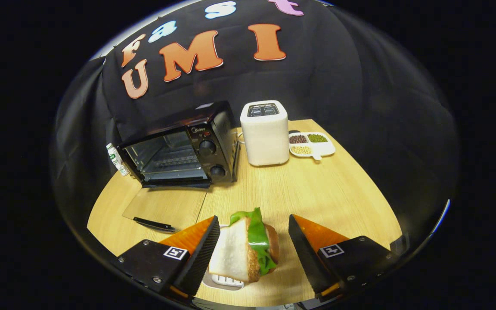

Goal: Open the toaster oven, put the food inside, and close the toaster oven door.

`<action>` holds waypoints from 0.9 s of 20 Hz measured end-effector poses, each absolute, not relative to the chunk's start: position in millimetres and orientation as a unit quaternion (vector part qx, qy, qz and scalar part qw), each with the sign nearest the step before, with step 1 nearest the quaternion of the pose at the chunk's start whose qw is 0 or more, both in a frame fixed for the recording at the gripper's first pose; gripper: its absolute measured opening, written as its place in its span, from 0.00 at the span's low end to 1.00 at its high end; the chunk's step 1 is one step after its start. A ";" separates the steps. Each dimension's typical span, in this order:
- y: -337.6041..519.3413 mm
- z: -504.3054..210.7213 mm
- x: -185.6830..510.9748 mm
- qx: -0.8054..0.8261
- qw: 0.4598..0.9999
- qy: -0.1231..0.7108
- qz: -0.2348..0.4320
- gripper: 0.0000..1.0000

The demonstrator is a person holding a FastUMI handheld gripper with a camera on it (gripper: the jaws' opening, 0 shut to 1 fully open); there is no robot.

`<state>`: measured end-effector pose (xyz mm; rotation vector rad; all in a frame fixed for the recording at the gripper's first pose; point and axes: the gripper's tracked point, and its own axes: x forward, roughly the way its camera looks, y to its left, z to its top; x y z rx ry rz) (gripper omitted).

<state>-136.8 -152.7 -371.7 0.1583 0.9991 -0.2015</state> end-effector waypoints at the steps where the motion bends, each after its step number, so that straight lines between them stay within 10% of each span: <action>1: -150.3 -376.8 -142.0 0.084 0.864 0.488 -0.091 0.96; 9: -132.0 -404.4 -160.5 0.174 0.833 0.521 -0.072 0.91; 15: -125.0 -385.3 -152.9 0.269 0.816 0.506 -0.073 0.39; 18: -126.5 -382.1 -149.6 0.263 0.821 0.500 -0.079 0.35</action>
